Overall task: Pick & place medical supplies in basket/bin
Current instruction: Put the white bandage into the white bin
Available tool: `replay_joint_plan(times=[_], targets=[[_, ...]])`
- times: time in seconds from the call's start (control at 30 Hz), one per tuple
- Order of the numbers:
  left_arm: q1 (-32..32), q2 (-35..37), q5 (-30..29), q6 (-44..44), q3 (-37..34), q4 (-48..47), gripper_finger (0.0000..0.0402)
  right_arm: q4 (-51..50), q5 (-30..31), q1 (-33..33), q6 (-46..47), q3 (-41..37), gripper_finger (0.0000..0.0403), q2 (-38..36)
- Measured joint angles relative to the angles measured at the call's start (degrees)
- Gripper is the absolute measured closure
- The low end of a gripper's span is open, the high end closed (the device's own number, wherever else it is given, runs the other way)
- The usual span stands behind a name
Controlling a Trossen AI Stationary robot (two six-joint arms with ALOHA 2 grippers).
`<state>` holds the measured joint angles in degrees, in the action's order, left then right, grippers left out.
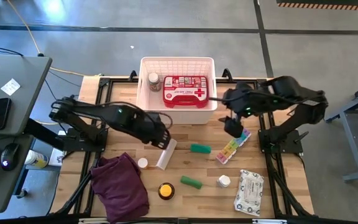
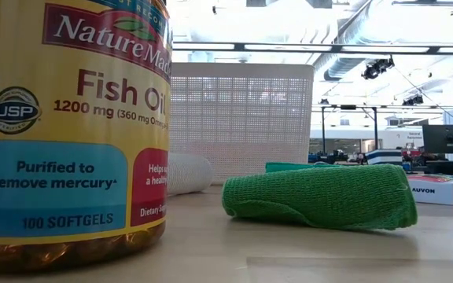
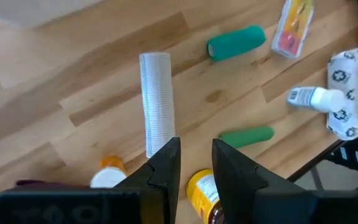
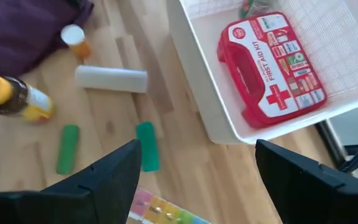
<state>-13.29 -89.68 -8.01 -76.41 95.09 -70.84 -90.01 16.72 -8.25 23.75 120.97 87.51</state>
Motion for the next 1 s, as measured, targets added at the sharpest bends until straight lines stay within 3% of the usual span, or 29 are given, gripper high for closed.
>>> replay_joint_plan(times=[0.13,0.23,0.37,0.67,0.83,1.0], targets=[[-0.7,-3.9,-0.8,1.6,0.0,0.8,0.0272,0.0,1.0,-1.1,2.1,0.0,0.0098,-3.4],[0.5,-6.9,1.9,3.6,0.0,0.9,0.0248,0.0,4.5,-2.1,5.1,0.0,0.0098,-5.8],[1.7,-9.8,6.0,4.2,0.0,0.9,0.0184,0.0,7.4,-2.9,5.9,0.0,0.0098,-7.9],[2.4,-16.4,4.2,3.3,0.0,1.3,0.0043,0.0,8.2,-3.8,9.4,0.0,0.0098,-9.4],[3.7,-20.8,7.8,4.4,0.0,2.3,0.0025,0.0,10.3,-4.2,7.8,0.0,0.0098,-9.2],[5.5,-23.7,7.9,4.6,0.0,3.5,0.004,0.0,9.8,-3.8,6.0,0.0,0.0098,-9.2]])
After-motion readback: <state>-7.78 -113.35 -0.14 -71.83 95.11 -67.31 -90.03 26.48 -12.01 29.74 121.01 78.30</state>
